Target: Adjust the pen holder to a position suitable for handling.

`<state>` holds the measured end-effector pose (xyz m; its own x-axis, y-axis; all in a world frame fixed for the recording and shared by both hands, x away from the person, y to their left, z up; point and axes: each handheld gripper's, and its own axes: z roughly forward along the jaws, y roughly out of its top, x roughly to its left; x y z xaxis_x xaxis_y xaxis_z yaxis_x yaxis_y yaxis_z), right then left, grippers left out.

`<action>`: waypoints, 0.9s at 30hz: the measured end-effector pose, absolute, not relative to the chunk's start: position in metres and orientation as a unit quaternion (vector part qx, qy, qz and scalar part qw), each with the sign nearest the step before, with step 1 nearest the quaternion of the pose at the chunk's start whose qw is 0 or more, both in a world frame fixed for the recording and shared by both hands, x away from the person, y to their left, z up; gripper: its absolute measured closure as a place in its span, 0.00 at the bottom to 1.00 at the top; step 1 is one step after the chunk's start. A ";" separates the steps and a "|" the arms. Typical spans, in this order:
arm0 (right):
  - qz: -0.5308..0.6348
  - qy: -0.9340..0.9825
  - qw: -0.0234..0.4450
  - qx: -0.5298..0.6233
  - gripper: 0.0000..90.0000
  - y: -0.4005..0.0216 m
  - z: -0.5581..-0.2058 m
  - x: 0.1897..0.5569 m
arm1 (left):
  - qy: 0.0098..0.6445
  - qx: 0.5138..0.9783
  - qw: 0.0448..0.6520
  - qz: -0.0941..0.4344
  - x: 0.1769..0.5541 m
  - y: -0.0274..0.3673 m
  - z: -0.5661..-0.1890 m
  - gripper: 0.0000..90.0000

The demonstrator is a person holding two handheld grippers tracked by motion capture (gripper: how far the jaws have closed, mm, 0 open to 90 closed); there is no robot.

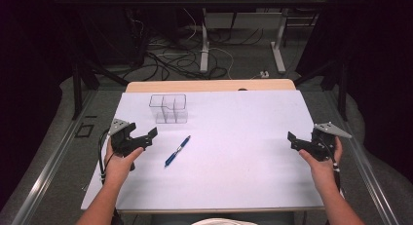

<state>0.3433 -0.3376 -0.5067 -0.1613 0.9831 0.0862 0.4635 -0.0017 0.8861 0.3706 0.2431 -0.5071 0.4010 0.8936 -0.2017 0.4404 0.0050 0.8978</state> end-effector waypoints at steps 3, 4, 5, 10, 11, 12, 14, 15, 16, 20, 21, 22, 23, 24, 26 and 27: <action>0.419 0.636 0.308 0.569 0.04 -0.338 -0.507 0.343 | 0.500 0.669 0.502 0.224 0.371 0.243 -0.507 0.07; 0.422 0.636 0.309 0.568 0.04 -0.338 -0.507 0.344 | 0.500 0.669 0.502 0.224 0.371 0.243 -0.507 0.07; 0.420 0.637 0.311 0.566 0.04 -0.339 -0.507 0.344 | 0.504 0.666 0.503 0.224 0.373 0.242 -0.506 0.07; 0.418 0.635 0.314 0.569 0.04 -0.339 -0.507 0.344 | 0.507 0.666 0.498 0.225 0.377 0.241 -0.502 0.09; 0.418 0.632 0.312 0.572 0.04 -0.338 -0.507 0.343 | 0.510 0.664 0.498 0.225 0.379 0.241 -0.500 0.10; 0.417 0.633 0.313 0.572 0.04 -0.339 -0.507 0.343 | 0.511 0.663 0.499 0.226 0.380 0.241 -0.498 0.10; 0.416 0.634 0.312 0.572 0.04 -0.339 -0.507 0.343 | 0.513 0.662 0.497 0.228 0.383 0.241 -0.494 0.13; 0.416 0.633 0.313 0.572 0.04 -0.339 -0.507 0.343 | 0.514 0.660 0.497 0.230 0.384 0.242 -0.492 0.13; 0.417 0.633 0.313 0.573 0.04 -0.339 -0.507 0.343 | 0.515 0.658 0.498 0.232 0.386 0.242 -0.490 0.14; 0.419 0.630 0.316 0.572 0.04 -0.338 -0.508 0.343 | 0.522 0.651 0.495 0.241 0.392 0.245 -0.483 0.18; 0.419 0.631 0.315 0.571 0.04 -0.338 -0.508 0.343 | 0.524 0.650 0.495 0.242 0.394 0.246 -0.482 0.18; 0.419 0.632 0.315 0.571 0.04 -0.338 -0.508 0.343 | 0.526 0.649 0.494 0.242 0.396 0.247 -0.481 0.18; 0.419 0.632 0.315 0.571 0.04 -0.338 -0.508 0.343 | 0.528 0.646 0.495 0.241 0.397 0.247 -0.480 0.18; 0.417 0.634 0.317 0.568 0.04 -0.338 -0.508 0.344 | 0.531 0.646 0.494 0.239 0.399 0.248 -0.479 0.19; 0.415 0.637 0.313 0.568 0.05 -0.338 -0.507 0.343 | 0.534 0.645 0.492 0.238 0.402 0.249 -0.476 0.19; 0.415 0.639 0.314 0.566 0.05 -0.338 -0.507 0.343 | 0.536 0.645 0.491 0.237 0.404 0.249 -0.474 0.20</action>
